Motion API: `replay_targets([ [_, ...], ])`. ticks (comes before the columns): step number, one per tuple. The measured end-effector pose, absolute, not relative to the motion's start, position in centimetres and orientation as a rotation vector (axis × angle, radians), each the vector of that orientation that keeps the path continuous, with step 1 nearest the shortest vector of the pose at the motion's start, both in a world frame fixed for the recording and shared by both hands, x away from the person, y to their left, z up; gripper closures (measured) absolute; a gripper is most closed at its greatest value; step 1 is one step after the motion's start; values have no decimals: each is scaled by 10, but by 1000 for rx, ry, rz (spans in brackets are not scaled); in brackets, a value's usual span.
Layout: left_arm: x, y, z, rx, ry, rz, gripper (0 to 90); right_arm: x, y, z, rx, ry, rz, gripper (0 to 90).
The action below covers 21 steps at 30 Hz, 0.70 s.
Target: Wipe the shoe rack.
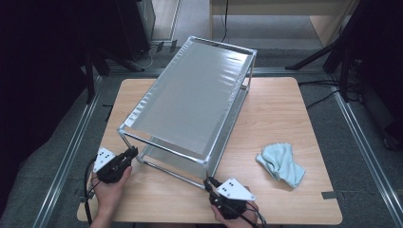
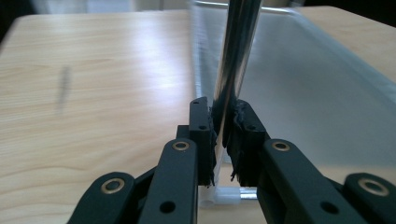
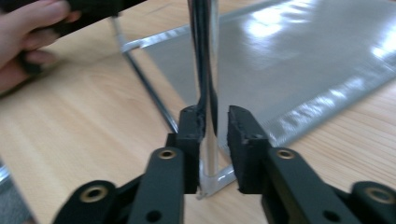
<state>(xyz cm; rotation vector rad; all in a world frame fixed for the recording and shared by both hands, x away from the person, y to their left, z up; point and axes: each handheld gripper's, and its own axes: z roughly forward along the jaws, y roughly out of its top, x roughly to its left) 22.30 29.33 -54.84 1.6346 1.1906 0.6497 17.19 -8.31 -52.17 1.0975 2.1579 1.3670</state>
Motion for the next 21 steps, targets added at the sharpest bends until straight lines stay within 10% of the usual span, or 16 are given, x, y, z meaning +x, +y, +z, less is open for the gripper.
replay_targets([
  [21,149,219,-545,1678,1128,521,801,211,-168,-514,1292,2067,1286,810],
])
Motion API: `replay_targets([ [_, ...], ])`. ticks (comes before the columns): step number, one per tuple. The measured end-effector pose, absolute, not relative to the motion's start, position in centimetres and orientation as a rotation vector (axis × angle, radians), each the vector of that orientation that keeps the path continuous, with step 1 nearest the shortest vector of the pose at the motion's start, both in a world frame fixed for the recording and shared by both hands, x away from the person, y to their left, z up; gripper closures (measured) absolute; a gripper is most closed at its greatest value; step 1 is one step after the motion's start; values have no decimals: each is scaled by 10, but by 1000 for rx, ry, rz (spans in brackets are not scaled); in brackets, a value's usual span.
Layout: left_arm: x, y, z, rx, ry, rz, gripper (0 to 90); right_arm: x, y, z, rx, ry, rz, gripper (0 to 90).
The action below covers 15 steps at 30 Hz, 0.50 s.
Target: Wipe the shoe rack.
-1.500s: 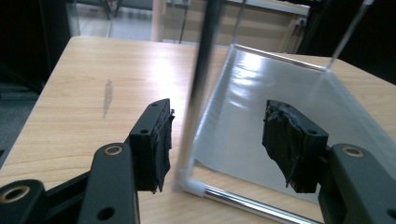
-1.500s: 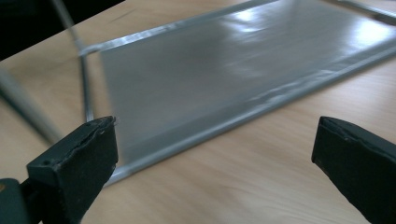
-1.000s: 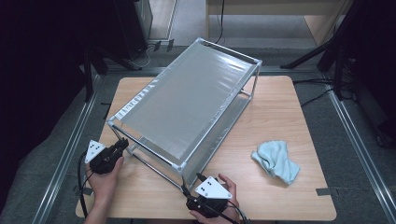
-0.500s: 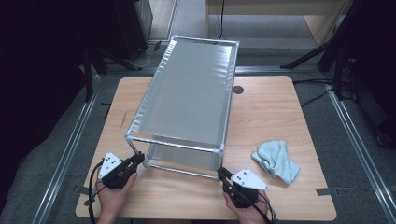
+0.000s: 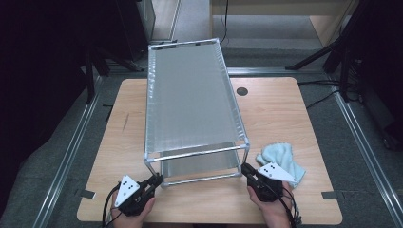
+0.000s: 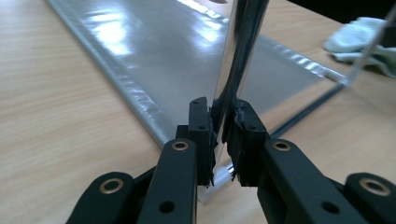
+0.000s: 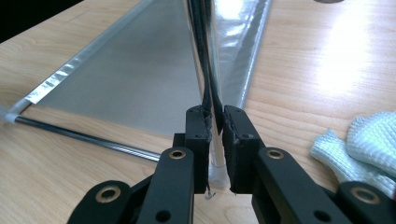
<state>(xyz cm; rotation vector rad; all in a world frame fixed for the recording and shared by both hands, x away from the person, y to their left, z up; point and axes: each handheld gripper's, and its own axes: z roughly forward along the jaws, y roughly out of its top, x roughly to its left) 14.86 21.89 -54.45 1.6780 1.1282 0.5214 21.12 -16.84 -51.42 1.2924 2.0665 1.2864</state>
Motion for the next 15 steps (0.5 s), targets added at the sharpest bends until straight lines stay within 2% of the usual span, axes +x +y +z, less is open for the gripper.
replay_targets([
  [7,145,212,-540,1694,1086,466,789,211,-175,-514,1314,2039,1271,810],
  [10,144,214,-533,1627,1039,456,713,211,-178,-514,1314,2031,1291,791],
  [13,145,212,-533,1644,1011,481,709,207,-187,-508,1244,2025,1373,578],
  [15,145,212,-533,1641,1012,483,728,205,-197,-499,1197,2026,1425,498],
])
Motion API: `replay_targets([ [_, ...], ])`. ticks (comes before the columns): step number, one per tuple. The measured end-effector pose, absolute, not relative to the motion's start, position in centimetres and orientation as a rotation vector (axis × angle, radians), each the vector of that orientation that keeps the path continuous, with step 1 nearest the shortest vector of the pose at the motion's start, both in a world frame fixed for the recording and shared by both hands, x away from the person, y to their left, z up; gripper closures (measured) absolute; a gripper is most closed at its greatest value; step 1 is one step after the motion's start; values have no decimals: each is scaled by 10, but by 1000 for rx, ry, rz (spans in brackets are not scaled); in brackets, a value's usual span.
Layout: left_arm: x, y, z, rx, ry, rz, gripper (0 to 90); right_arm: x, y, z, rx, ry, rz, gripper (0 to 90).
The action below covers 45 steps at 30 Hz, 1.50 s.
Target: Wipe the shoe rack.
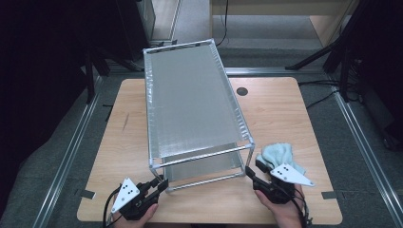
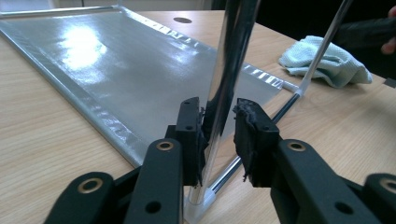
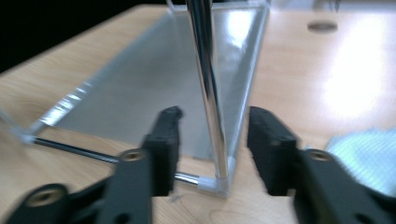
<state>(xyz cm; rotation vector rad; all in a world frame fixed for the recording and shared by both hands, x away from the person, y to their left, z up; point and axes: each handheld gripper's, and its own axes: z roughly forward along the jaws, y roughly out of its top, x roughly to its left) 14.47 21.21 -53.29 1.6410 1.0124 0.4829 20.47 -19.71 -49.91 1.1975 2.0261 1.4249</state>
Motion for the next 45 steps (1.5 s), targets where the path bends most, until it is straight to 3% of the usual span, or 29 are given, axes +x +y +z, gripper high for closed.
replay_targets([
  [5,145,210,-533,1650,997,470,785,204,-234,-486,1187,1979,1490,451],
  [12,139,199,-533,1687,901,449,791,235,-272,-506,1524,1770,1109,391],
  [21,136,191,-530,1676,825,448,710,252,-266,-530,1593,1867,1067,330],
  [26,138,190,-531,1677,837,429,761,249,-255,-541,1557,1994,974,436],
  [35,140,183,-532,1679,845,414,789,247,-258,-545,1581,1916,883,826],
  [40,139,179,-531,1680,852,425,798,239,-263,-517,1594,1797,1041,847],
  [45,141,177,-531,1684,847,415,800,220,-253,-462,1451,1725,1154,847],
])
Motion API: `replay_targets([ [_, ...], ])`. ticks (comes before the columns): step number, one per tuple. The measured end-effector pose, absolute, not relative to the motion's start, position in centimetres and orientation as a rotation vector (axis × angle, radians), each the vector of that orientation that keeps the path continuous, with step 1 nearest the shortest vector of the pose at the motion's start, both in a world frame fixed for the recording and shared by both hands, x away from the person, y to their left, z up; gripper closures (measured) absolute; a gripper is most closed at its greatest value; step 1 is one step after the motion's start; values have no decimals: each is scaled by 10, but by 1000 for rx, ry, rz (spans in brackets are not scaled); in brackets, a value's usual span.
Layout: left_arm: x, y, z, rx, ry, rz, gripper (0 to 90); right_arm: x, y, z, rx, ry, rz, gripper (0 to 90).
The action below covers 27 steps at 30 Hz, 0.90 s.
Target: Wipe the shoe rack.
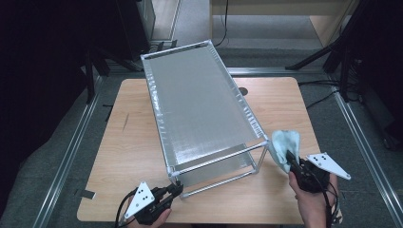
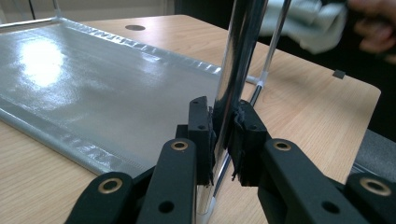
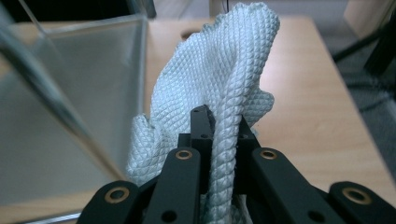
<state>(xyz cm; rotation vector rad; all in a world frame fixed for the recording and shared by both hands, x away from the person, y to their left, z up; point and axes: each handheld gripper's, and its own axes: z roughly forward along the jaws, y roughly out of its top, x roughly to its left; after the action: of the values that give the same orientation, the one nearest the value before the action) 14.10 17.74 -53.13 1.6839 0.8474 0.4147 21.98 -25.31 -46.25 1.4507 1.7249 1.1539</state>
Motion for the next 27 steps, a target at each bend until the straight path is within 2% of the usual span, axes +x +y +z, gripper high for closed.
replay_targets([
  [7,143,176,-530,1693,846,406,800,207,-232,-397,1300,1607,1377,846],
  [12,143,173,-530,1696,843,423,801,207,-191,-370,1161,1658,1472,846],
  [19,142,173,-530,1697,846,426,803,226,-153,-388,1182,1821,1358,847],
  [21,140,171,-529,1714,839,464,806,225,-143,-396,1172,1839,1332,847],
  [27,140,165,-529,1711,835,438,807,213,-110,-402,1104,1892,1363,847],
])
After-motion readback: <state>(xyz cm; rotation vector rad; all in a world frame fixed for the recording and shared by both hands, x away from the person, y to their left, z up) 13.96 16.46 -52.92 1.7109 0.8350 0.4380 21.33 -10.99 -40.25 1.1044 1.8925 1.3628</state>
